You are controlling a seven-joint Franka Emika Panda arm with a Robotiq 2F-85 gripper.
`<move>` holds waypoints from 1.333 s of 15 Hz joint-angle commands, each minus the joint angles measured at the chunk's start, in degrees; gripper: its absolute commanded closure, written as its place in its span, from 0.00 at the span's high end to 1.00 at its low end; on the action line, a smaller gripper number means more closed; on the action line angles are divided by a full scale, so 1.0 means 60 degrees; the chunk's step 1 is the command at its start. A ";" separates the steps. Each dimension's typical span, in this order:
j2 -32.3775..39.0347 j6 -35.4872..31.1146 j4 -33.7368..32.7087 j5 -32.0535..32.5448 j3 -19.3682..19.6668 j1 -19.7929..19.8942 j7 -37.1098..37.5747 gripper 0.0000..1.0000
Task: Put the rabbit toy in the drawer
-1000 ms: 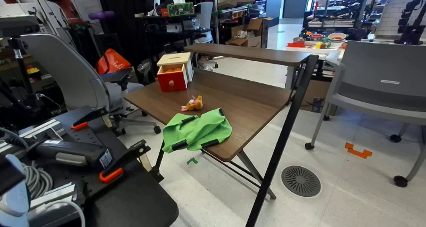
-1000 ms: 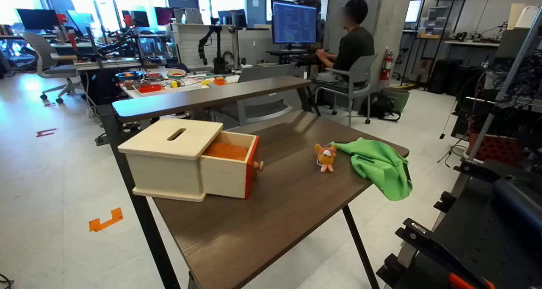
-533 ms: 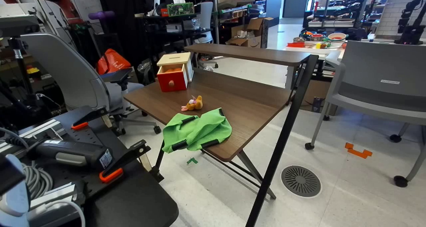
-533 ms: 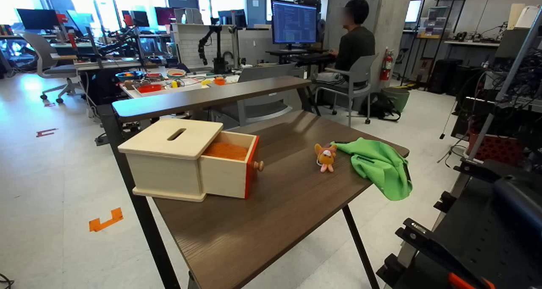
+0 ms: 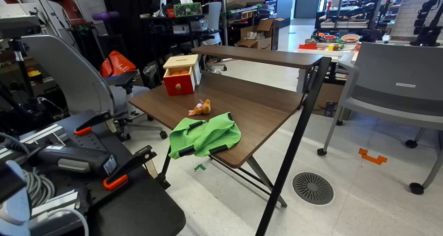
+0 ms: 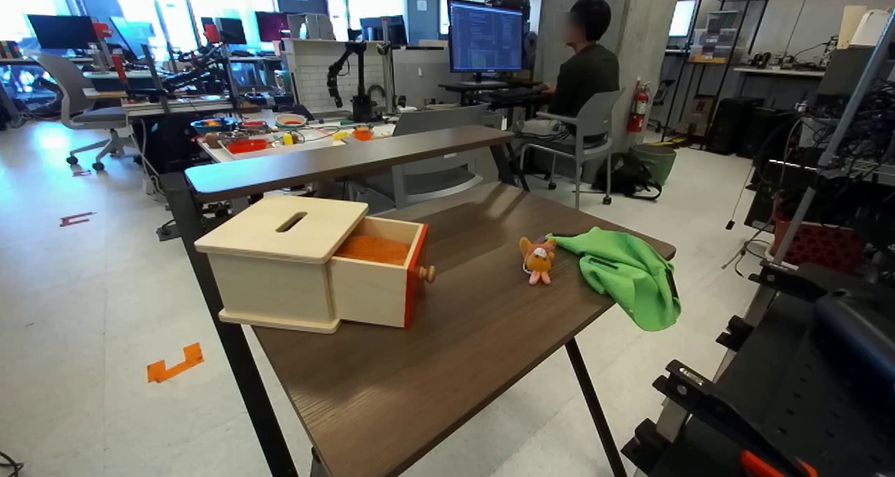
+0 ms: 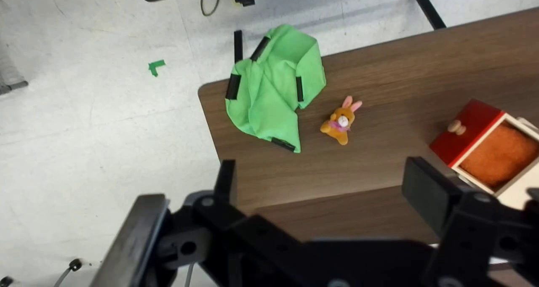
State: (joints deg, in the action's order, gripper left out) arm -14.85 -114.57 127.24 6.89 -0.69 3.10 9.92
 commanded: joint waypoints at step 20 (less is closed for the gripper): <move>0.7963 -0.4726 -0.2180 -0.0724 0.0661 -0.1028 0.1150 1.00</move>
State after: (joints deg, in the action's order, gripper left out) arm 29.50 -142.02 117.48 2.80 1.84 -2.16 15.89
